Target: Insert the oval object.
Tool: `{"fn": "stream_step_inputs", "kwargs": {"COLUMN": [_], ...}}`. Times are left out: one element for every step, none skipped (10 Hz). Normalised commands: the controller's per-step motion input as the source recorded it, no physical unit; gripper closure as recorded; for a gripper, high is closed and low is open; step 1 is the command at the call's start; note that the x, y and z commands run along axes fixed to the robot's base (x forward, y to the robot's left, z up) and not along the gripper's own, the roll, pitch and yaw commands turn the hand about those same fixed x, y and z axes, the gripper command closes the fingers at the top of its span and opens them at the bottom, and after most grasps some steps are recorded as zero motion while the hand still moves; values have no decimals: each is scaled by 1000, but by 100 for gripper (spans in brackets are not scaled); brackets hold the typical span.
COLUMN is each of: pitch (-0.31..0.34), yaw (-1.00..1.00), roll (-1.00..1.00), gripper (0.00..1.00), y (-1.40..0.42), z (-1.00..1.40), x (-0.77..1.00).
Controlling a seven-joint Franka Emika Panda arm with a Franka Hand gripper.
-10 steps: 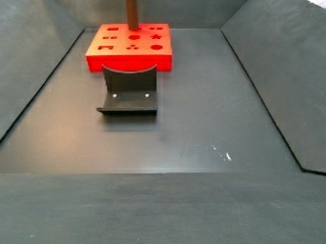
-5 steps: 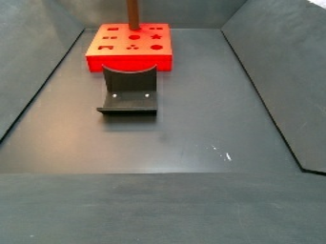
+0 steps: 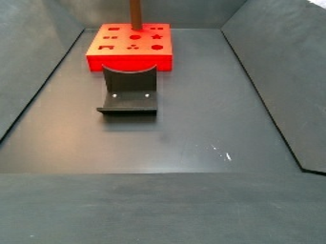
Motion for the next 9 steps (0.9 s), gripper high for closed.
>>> {"fn": "stream_step_inputs", "kwargs": {"pitch": [-9,-14,-24,-56,-83,-103,-99,0,0], "yaw": [0,-3,0,-11,-6,-11,-3,0,0], "roll": [96,89,111,107,93,61,96,16,0], "gripper": [100,100,100,100,100,100,100,100,100], "y": [-54,-86,-80,-37,0,0,0,0,0], "z": [-306,-391,-483,-600,-666,-706,-686,0,0], "x": [54,169,206,154,163,177,114,0,0]}}
